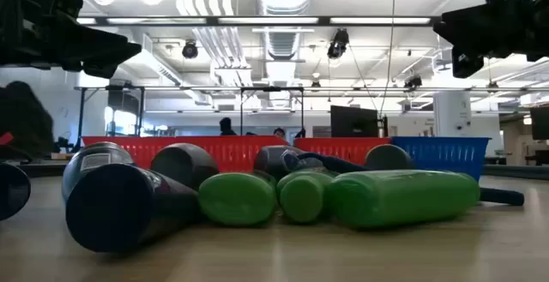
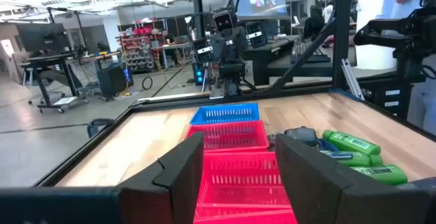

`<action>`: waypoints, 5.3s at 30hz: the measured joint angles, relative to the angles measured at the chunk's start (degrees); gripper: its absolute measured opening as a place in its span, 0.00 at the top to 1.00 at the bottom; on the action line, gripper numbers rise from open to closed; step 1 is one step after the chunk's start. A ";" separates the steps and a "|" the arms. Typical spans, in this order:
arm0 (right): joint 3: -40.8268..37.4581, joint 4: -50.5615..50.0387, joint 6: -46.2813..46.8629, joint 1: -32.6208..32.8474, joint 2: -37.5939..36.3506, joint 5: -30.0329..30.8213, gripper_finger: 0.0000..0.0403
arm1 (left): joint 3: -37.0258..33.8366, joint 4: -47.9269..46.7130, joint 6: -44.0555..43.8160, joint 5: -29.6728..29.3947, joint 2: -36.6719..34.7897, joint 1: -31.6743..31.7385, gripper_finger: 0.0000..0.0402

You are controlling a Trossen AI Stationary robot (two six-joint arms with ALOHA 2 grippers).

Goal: Pick & Place Travel size toiletries

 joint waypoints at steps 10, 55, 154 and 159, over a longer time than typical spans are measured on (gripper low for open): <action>0.00 0.01 -0.01 -0.01 -0.01 0.00 0.85 | 0.00 0.01 0.00 0.00 0.00 0.01 0.53; 0.04 0.76 54.38 -0.02 0.32 7.54 0.69 | -0.02 0.02 0.00 -0.01 0.02 0.02 0.53; 69.53 -53.99 31.63 24.56 99.90 7.69 0.93 | 0.00 0.02 0.00 -0.01 0.04 0.01 0.53; 69.97 -56.11 41.02 23.52 95.38 12.81 0.93 | 0.00 0.02 0.00 -0.02 0.04 0.00 0.53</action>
